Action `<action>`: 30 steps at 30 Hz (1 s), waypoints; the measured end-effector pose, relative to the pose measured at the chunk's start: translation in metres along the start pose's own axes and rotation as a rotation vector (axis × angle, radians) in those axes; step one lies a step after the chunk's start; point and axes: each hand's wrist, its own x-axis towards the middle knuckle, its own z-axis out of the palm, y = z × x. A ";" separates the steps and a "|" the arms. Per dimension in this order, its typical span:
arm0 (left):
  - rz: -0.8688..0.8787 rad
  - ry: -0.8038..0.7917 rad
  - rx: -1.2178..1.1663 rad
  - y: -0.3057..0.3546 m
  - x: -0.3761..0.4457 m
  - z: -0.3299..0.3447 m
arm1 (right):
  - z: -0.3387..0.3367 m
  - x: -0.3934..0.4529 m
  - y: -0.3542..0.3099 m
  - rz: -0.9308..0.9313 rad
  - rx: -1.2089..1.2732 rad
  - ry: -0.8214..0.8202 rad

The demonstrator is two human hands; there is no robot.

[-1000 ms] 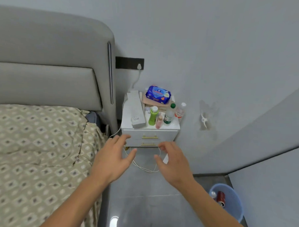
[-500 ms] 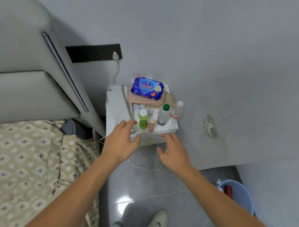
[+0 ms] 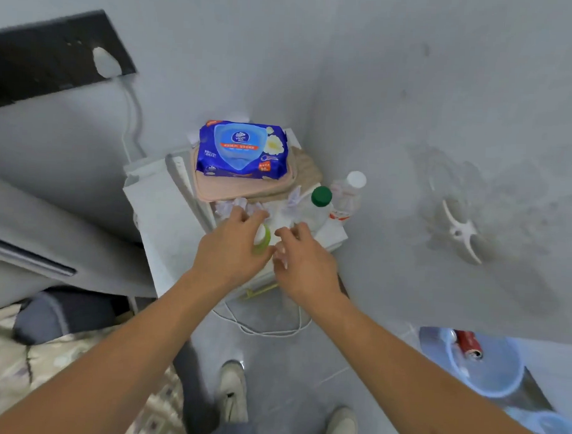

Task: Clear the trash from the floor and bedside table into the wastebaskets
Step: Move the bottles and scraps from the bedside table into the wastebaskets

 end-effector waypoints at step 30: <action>0.329 -0.139 0.011 0.269 -0.212 0.112 | -0.047 -0.366 0.223 0.326 0.177 0.190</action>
